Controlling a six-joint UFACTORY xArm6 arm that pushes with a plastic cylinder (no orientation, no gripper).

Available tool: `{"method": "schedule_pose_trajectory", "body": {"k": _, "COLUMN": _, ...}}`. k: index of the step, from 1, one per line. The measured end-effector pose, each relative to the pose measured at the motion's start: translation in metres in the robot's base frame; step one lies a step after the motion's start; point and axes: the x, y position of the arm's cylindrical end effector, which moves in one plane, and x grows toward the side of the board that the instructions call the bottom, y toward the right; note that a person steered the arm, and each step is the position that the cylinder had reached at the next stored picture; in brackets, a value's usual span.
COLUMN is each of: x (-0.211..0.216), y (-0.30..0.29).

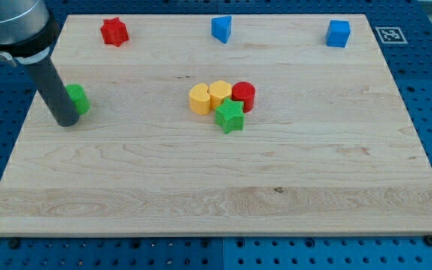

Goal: Move your arm close to the green star

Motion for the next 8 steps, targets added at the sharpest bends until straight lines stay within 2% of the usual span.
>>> {"method": "schedule_pose_trajectory", "body": {"k": 2, "x": 0.015, "y": 0.019}}
{"method": "schedule_pose_trajectory", "body": {"k": 3, "x": 0.044, "y": 0.054}}
{"method": "schedule_pose_trajectory", "body": {"k": 4, "x": 0.049, "y": 0.083}}
{"method": "schedule_pose_trajectory", "body": {"k": 7, "x": 0.065, "y": 0.194}}
{"method": "schedule_pose_trajectory", "body": {"k": 8, "x": 0.071, "y": 0.262}}
